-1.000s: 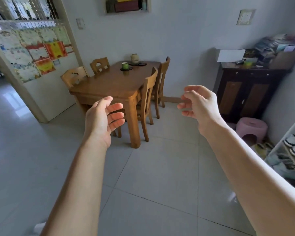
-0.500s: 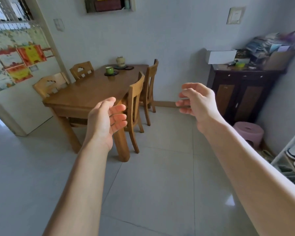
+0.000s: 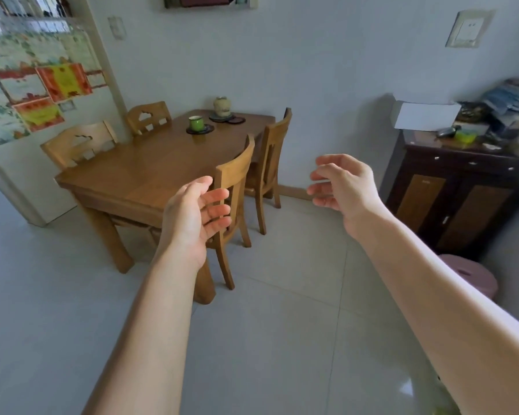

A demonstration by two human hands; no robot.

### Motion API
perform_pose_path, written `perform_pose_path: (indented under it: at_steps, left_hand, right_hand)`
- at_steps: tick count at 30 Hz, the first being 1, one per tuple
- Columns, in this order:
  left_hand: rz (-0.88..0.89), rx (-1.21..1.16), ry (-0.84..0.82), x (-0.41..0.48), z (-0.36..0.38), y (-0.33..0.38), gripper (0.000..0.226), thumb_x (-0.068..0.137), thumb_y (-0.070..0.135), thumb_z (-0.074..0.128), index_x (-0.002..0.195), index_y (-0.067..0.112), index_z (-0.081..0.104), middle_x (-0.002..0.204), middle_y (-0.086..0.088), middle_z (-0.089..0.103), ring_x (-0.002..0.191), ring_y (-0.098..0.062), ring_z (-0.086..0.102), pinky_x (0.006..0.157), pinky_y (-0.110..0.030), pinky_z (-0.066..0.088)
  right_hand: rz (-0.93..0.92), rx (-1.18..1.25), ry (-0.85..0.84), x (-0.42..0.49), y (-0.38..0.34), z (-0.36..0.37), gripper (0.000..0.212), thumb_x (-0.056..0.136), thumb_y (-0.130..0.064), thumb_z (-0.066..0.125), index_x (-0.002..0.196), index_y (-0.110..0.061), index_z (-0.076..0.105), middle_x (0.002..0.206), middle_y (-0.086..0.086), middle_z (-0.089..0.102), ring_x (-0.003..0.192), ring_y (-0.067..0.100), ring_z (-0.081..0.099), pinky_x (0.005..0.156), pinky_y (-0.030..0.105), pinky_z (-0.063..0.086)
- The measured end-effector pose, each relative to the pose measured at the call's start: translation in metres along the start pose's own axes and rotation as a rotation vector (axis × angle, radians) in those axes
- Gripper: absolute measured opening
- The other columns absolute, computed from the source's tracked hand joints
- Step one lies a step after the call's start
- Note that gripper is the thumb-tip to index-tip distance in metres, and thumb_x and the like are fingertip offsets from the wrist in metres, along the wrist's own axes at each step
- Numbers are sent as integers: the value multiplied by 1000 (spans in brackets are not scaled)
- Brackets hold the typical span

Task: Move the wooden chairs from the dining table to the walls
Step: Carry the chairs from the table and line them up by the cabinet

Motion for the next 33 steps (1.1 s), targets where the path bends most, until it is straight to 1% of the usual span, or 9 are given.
perform_pose_path:
  at_steps: [4,7,10,14,18,21,26,29,33]
  left_hand:
    - [35,22,16,42,26,-4,16,93,33,57,105,25,66,76,4,76,60,-10,70,55,-26,54]
    - [59,46,33,76,45,-6,14,93,34,59,102,27,66,76,5,76,61,-9,71,54,-26,54]
    - [68,29,29,119,65,-5,15,92,33,61,104,26,66,78,3,77,61,-10,70,54,-26,54]
    - [74,13,22,185,91,3,17,91,34,61,106,26,66,81,2,77,63,-12,71,55,-26,55]
    - [72,14,12,257,117,14,15,91,34,61,103,27,67,81,3,77,64,-12,71,56,-27,55]
    - [73,12,1,308,134,18,13,91,33,62,102,27,67,80,3,77,62,-11,71,55,-27,55]
    - [16,16,-38,375,171,5,15,91,32,62,103,26,67,77,3,77,60,-11,71,54,-26,55]
    - [-13,22,-69,406,192,-7,15,92,32,61,104,25,67,77,2,77,60,-11,71,54,-26,56]
    - [-49,33,-72,446,218,-29,13,91,30,62,102,25,67,78,0,77,59,-11,70,53,-27,54]
  right_hand:
    - [36,37,-50,52,14,16,19,90,-3,54,105,-10,66,78,7,68,57,16,67,52,25,54]
    - [29,51,-73,89,22,24,19,90,-3,54,104,-10,65,76,5,67,58,17,66,53,26,54]
    - [16,48,-82,132,27,34,19,90,-3,53,103,-9,65,73,4,66,57,16,65,51,24,53]
    - [16,61,-70,200,28,52,18,92,-4,53,104,-9,65,77,6,66,60,17,66,50,23,53]
    - [37,69,-87,270,28,80,17,94,-5,53,107,-6,64,83,10,64,63,20,66,51,26,54]
    - [35,62,-86,321,29,94,15,95,-4,52,105,-6,63,83,11,63,63,21,65,51,27,55]
    - [46,46,-58,392,40,100,14,94,-3,51,98,-9,63,81,11,63,62,23,65,51,28,55]
    - [60,35,-43,431,49,103,15,95,-2,50,98,-8,63,81,11,63,62,23,65,52,29,56]
    - [67,12,-59,485,61,109,13,94,-2,52,94,-8,63,79,10,63,58,21,65,53,30,58]
Point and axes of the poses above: each hand's wrist, its own x-axis towards the middle knuckle, its own z-axis out of the palm, y = z × x, the point moved 9 cm from there along x, towards the middle knuckle
